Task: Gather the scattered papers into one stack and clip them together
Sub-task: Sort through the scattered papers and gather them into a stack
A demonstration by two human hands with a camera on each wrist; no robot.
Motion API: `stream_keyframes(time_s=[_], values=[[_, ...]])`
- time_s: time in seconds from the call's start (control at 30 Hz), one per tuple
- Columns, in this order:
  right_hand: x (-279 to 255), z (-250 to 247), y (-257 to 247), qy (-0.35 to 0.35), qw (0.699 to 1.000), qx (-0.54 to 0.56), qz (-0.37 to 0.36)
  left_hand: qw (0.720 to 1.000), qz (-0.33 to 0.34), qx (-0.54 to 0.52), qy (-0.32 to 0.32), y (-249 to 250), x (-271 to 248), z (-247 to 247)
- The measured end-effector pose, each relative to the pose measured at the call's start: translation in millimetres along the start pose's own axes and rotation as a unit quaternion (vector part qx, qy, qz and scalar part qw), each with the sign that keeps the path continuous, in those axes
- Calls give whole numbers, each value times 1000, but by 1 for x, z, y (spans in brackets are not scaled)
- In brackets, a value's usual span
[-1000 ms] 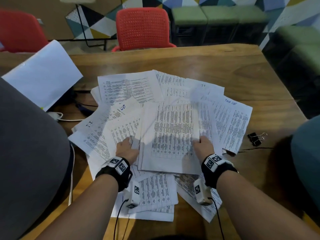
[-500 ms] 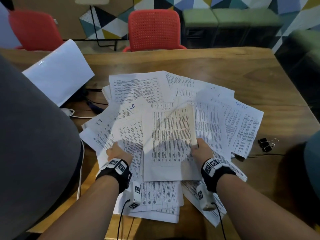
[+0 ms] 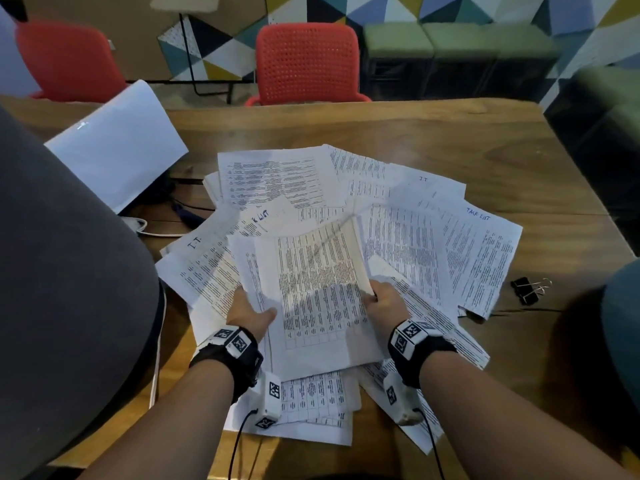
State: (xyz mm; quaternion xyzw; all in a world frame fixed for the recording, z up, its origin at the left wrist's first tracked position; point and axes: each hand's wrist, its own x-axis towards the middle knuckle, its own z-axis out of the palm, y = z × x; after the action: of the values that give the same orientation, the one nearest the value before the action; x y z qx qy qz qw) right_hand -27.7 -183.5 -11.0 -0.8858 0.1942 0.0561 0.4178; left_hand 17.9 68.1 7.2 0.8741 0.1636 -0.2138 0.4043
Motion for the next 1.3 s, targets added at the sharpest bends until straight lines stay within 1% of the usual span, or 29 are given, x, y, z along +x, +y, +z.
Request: stream_keyframes(time_s=[0.07, 0.1, 0.13, 0.17, 0.2, 0.27, 0.33, 0.37, 0.4, 0.47, 0.53, 0.63, 0.7, 0.77, 0.83, 0.93, 1.0, 1.07, 1.13, 1.2, 1.27, 1.3], values=[[0, -13, 6, 11, 1000, -21, -21, 1000, 0, 8, 0, 2, 1, 1], [1, -21, 13, 36, 999, -21, -23, 1000, 1, -1, 2, 1, 3, 2], [1, -30, 19, 66, 998, -23, -7, 1000, 5, -17, 10, 2, 5, 1], [0, -39, 26, 95, 994, -47, 21, 999, 7, -37, 15, 5, 4, 0], [-1, -49, 32, 112, 986, -105, 63, 998, 16, -50, 21, 7, 5, 0], [-5, -63, 43, 95, 960, -222, 145, 997, 31, -65, 29, 11, 7, 0], [-7, -70, 49, 56, 948, -254, 185, 995, 41, -80, 40, 17, 8, 4], [-5, -72, 52, 39, 948, -256, 185, 993, 38, -98, 45, 21, 8, 6], [-4, -74, 53, 27, 951, -255, 170, 991, 33, -123, 45, 26, 7, 7], [1, -81, 53, 36, 965, -221, 136, 987, 31, -149, 55, 35, 8, 10], [7, -93, 49, 84, 974, -161, 132, 984, 26, -163, 64, 42, 11, 11], [20, -118, 46, 142, 971, -128, 145, 986, 0, -153, 70, 50, 13, 12], [27, -132, 46, 171, 966, -121, 150, 991, -22, -111, 68, 49, 14, 13], [32, -142, 44, 211, 961, -99, 150, 995, -47, -68, 54, 46, 10, 15], [40, -146, 40, 243, 957, -65, 141, 996, -66, -55, 38, 39, 12, 19], [48, -147, 25, 298, 950, -7, 93, 998, -59, -25, 31, 35, 10, 21], [57, -144, 10, 337, 941, 29, 26, 997, -71, -19, 33, 34, 13, 20], [62, -140, -10, 354, 931, 65, -55, 997, -72, -22, 34, 32, 15, 17], [64, -137, -34, 348, 923, 81, -141, 996, -72, -31, 39, 32, 15, 11], [62, -135, -60, 343, 905, 58, -243, 996, -69, -40, 36, 29, 16, 7], [55, -131, -89, 320, 887, 35, -331, 995, -69, -60, 42, 24, 15, 4], [50, -126, -102, 304, 880, 38, -363, 994, -73, -70, 51, 20, 15, 3]])
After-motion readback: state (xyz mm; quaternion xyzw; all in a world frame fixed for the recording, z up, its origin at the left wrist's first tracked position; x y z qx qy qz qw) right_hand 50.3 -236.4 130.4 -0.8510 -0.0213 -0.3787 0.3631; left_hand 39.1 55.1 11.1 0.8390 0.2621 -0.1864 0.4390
